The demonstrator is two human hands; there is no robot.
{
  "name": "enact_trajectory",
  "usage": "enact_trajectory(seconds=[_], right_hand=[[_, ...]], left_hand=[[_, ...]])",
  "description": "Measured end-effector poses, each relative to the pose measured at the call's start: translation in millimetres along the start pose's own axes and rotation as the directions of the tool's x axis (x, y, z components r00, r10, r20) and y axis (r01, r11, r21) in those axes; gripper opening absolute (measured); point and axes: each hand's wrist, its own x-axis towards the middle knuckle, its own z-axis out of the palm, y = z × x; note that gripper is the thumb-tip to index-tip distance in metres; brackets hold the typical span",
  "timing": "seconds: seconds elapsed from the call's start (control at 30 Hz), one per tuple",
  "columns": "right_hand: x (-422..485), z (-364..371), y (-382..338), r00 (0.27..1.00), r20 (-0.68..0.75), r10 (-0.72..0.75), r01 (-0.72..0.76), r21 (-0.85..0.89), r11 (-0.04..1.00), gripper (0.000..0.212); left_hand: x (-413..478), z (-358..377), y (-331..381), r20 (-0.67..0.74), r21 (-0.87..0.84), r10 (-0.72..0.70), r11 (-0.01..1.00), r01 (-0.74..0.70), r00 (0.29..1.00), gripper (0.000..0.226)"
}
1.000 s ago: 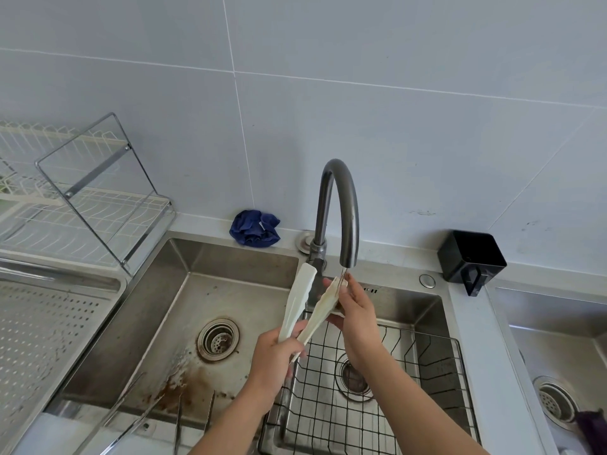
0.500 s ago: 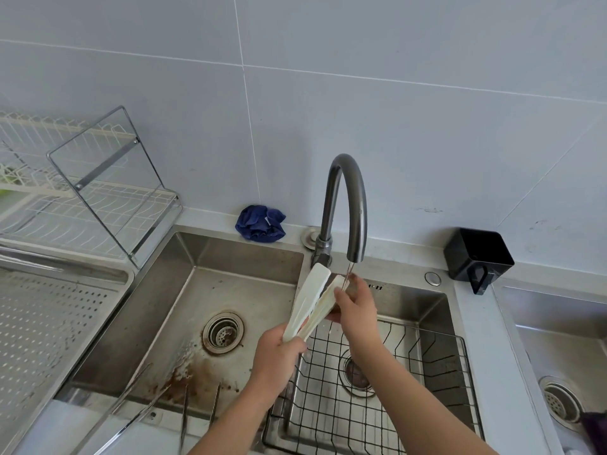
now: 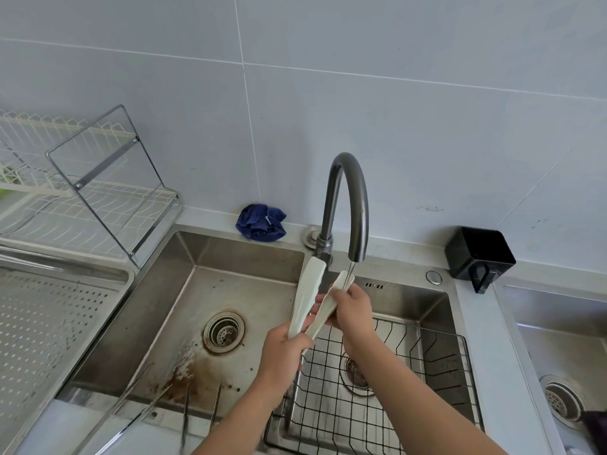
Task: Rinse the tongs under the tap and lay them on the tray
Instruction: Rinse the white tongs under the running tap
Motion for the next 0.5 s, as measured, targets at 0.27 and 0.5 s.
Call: enact_trajectory(seconds=[0.27,0.5], right_hand=[[3.5,-7.1,9.8,0.955,-0.113,-0.276,0.207,-0.414,0.886,0.018],[7.3,-16.5,-2.1,0.932,0.363,-0.014,-0.12,0.342,0.932,0.007]], left_hand=[[-2.5,-6.5,-10.7,-0.008,0.055,0.017,0.998,-0.016,1.0,0.038],[4.7,-4.1,-10.5,0.187,-0.235,-0.298,0.912,0.337,0.936,0.034]])
